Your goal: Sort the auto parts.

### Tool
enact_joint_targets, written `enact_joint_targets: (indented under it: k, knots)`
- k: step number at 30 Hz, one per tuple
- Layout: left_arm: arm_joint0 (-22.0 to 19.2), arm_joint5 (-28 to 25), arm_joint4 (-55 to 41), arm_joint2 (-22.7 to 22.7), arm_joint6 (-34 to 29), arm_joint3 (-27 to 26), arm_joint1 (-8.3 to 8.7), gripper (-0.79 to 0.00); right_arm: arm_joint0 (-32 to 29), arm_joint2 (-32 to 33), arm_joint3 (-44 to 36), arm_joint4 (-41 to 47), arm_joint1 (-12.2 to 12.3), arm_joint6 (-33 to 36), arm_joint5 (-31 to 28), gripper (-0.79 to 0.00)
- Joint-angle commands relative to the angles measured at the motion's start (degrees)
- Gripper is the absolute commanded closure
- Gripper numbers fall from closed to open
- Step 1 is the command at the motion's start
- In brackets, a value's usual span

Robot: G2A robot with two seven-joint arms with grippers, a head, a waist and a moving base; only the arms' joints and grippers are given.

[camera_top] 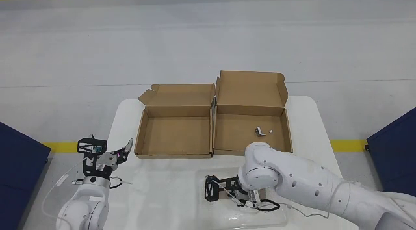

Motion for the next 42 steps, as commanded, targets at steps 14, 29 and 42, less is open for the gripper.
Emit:
enact_joint_targets:
  k: [14,29,42]
  knots:
    - [0.0,0.0,0.0,0.0,0.0,0.0,0.00,-0.785,-5.5,14.2,3.3,23.4,12.4,-7.5,-9.5,0.000]
    - [0.0,0.0,0.0,0.0,0.0,0.0,0.00,-0.785,-6.5,17.7,6.5,33.9,13.7,-8.9,-10.9,0.000]
    - [0.0,0.0,0.0,0.0,0.0,0.0,0.00,-0.785,-5.7,17.5,8.7,61.0,18.0,-7.5,-9.5,0.000]
